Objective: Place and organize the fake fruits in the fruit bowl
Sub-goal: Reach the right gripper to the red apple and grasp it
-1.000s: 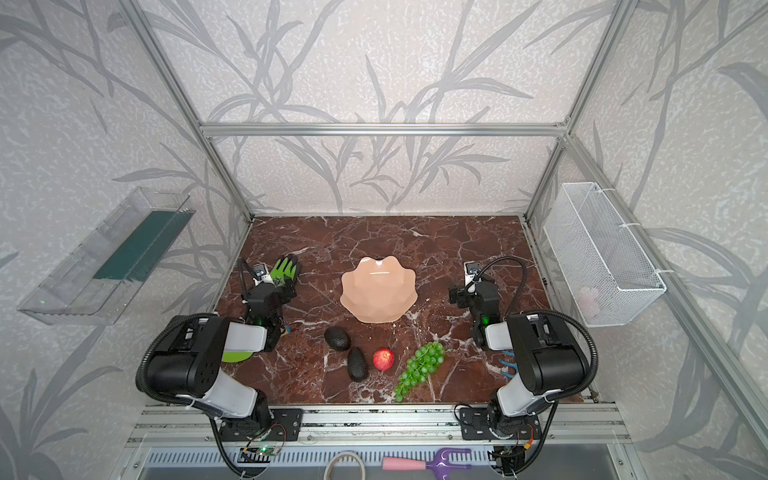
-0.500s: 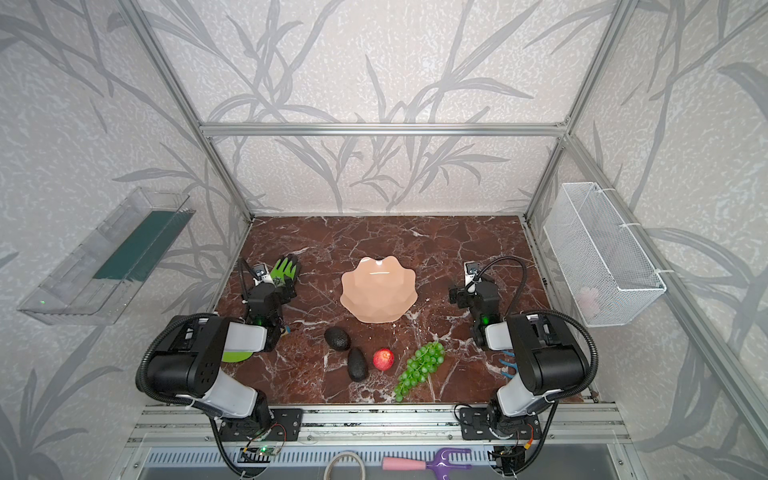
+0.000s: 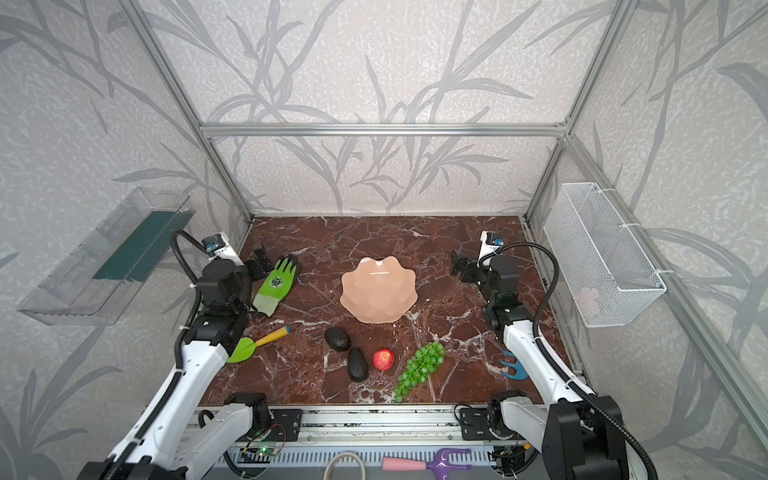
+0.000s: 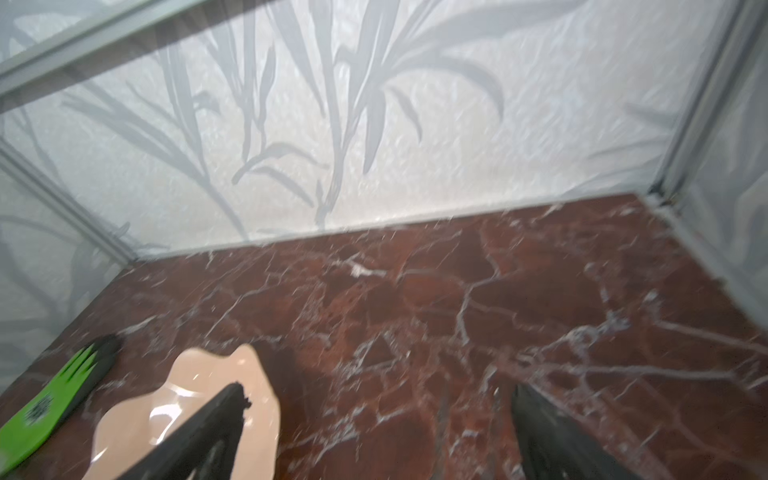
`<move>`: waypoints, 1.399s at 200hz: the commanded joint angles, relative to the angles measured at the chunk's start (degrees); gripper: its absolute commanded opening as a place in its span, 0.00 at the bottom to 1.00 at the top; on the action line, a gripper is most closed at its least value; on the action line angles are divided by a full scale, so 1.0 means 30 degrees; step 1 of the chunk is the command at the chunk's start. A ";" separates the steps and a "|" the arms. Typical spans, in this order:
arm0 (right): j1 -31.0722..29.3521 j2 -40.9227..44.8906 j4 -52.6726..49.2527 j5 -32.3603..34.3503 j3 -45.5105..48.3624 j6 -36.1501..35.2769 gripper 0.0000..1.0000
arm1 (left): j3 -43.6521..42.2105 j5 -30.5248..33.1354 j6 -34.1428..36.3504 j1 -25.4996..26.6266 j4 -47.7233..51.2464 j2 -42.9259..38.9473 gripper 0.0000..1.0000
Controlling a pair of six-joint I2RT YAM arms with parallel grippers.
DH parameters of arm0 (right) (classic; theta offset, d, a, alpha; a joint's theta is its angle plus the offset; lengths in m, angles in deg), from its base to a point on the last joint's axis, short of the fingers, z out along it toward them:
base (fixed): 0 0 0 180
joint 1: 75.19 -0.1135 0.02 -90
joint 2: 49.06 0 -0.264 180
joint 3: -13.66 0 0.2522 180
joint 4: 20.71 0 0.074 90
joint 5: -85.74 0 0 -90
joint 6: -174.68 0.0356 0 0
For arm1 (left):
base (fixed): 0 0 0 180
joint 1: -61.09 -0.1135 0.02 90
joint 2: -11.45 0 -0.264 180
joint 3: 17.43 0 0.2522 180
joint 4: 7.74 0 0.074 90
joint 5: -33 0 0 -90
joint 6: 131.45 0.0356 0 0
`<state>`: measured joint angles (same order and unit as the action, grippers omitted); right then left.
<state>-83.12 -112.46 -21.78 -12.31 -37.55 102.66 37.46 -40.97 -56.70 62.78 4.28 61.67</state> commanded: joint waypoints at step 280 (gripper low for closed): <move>-1.9530 -0.8483 -1.0601 0.5867 -0.3913 0.8859 0.57 | 0.0667 -0.1798 -0.1158 -0.0242 0.4329 0.0084 0.94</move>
<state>-141.28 -137.11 -54.63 3.12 -48.65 128.17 37.57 -46.20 -59.45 62.39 16.54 62.63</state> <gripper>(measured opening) 0.617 0.937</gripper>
